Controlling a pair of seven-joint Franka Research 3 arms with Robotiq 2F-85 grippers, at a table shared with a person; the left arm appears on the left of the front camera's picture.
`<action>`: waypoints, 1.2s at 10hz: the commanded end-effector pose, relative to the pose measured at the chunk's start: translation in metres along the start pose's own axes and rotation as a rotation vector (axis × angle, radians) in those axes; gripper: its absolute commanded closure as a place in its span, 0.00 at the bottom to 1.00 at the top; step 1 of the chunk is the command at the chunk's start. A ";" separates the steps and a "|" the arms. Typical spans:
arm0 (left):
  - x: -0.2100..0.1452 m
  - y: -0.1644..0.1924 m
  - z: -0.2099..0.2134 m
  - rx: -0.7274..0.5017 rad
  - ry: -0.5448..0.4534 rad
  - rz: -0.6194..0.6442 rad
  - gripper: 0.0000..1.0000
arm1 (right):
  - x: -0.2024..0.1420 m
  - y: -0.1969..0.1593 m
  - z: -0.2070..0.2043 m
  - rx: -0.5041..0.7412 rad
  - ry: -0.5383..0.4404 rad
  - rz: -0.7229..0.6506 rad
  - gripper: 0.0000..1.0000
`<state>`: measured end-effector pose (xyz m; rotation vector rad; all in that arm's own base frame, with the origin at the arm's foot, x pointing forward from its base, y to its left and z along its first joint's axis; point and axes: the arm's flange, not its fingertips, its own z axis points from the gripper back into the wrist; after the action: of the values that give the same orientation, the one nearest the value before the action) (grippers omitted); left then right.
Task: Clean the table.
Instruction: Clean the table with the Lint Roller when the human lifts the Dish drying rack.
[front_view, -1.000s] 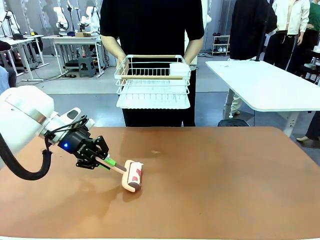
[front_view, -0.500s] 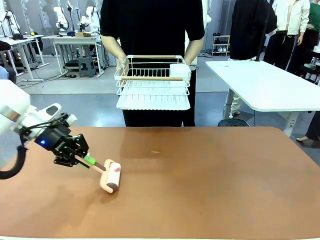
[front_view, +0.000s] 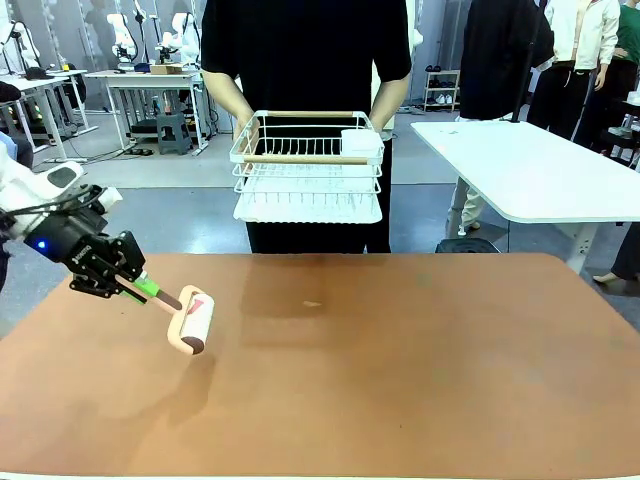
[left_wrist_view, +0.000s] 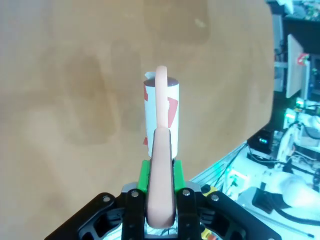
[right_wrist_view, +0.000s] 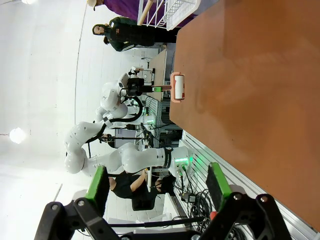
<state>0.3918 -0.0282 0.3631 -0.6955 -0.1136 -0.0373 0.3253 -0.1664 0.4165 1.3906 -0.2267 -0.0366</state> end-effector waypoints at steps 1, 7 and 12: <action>-0.007 -0.011 0.013 0.005 0.055 0.009 0.79 | -0.001 0.002 0.000 0.004 0.000 0.005 0.00; -0.006 -0.048 0.077 0.241 0.062 -0.045 0.79 | -0.001 0.002 0.000 0.004 0.000 0.005 0.00; 0.018 -0.085 0.103 0.394 -0.003 -0.064 0.79 | -0.001 0.002 0.000 0.004 0.000 0.005 0.00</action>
<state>0.3909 -0.0216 0.4958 -0.3250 -0.1524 -0.0883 0.3253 -0.1664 0.4165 1.3906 -0.2268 -0.0365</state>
